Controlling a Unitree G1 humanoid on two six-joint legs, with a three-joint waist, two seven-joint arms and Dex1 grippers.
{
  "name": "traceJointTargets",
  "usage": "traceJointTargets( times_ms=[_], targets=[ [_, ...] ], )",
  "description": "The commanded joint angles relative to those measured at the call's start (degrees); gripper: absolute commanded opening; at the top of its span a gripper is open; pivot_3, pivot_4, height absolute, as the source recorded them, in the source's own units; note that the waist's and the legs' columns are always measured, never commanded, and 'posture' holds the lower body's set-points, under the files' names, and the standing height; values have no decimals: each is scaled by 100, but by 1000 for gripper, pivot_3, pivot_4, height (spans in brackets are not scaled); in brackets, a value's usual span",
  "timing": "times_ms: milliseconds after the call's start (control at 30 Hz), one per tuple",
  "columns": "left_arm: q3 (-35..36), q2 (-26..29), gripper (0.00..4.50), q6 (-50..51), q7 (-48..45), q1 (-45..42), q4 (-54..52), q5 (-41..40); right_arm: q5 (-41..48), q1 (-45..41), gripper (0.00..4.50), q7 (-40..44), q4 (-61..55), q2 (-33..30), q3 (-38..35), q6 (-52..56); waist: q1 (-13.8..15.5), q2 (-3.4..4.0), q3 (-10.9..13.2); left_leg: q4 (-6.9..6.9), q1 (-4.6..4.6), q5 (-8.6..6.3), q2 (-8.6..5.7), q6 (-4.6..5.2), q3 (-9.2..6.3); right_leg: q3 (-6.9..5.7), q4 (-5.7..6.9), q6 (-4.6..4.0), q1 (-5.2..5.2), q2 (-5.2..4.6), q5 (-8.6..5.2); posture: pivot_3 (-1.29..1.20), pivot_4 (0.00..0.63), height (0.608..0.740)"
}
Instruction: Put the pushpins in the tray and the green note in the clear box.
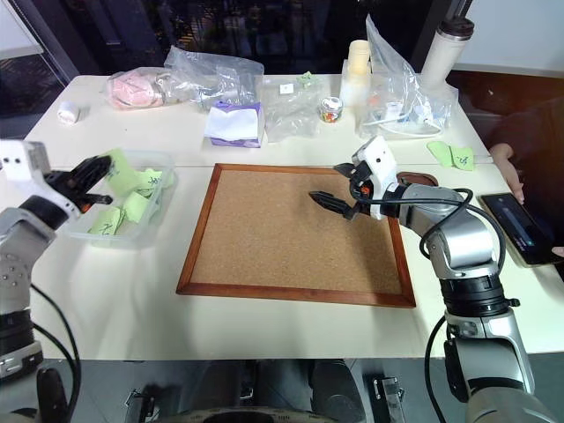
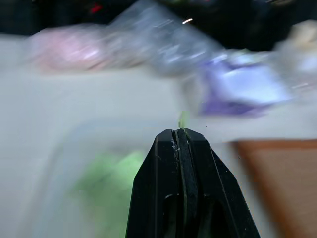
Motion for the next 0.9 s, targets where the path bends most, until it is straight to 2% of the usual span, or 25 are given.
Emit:
traceJointTargets(
  times_ms=[33, 67, 133, 300, 333, 500, 667, 767, 900],
  targets=[
    [62, 101, 696, -297, -37, -16, 128, 137, -48, -149, 4500, 45, 64, 13, -49, -184, 6, -12, 5, 0, -1, 0, 0, 0, -2, -3, 0, 0, 0, -1, 0, 0, 150, 740],
    [-4, 123, 976, -329, -102, 36, 108, 180, -54, -131, 4500, 57, 77, -8, -54, -198, 0, -14, 6, 0, -2, 0, 0, 0, -2, -3, 0, 0, 0, -1, 0, 0, 150, 740],
    [-63, 158, 2020, -283, -238, 44, 22, 116, -56, -104, 4500, 54, 127, -30, -81, -200, -15, -15, 6, 0, -2, 0, 1, -1, 0, -2, 0, 0, -1, -2, 0, 0, 150, 740],
    [-110, 254, 4299, 53, -559, -77, -296, -222, -119, 84, 4500, 33, 98, -150, -165, -225, -21, -17, 7, -1, -2, 0, 5, -1, 0, -2, 1, 0, -2, -1, 0, 0, 150, 740],
    [-180, 278, 4459, 100, -600, -114, -392, -251, -115, 122, 4500, 23, 92, -167, -192, -212, -21, -17, 8, -1, -2, 0, 5, -1, 0, -2, 1, 0, -2, -1, 0, 0, 150, 740],
    [-666, 300, 4459, 626, -940, -355, -1149, -775, -108, 379, 4500, -72, -32, -262, -349, -180, -14, -17, 8, -1, -3, 0, 1, -1, 1, -1, 1, 0, -1, -7, 0, 0, 150, 740],
    [-1393, 407, 4459, 925, -1499, -234, -1785, -992, 114, 719, 4500, -8, -544, -554, -661, 83, -26, -16, 8, -2, -3, 0, 3, -1, 1, 1, 1, 0, -2, -2, 0, 0, 150, 740],
    [-1777, 424, 4459, 917, -1778, -120, -2038, -988, 338, 1048, 4500, 182, -1045, -834, -806, 325, -29, -16, 8, -3, -2, 0, 3, -1, 1, 3, 1, -1, -3, 1, 0, 0, 150, 740],
    [-2418, 410, 4459, 613, -2008, 92, -2191, -593, 576, 1545, 4500, 447, -1697, -1176, -865, 513, -25, -16, 8, -2, 2, -1, 3, 0, 1, 6, 0, -1, 1, 7, 0, 0, 150, 740]
  ],
)
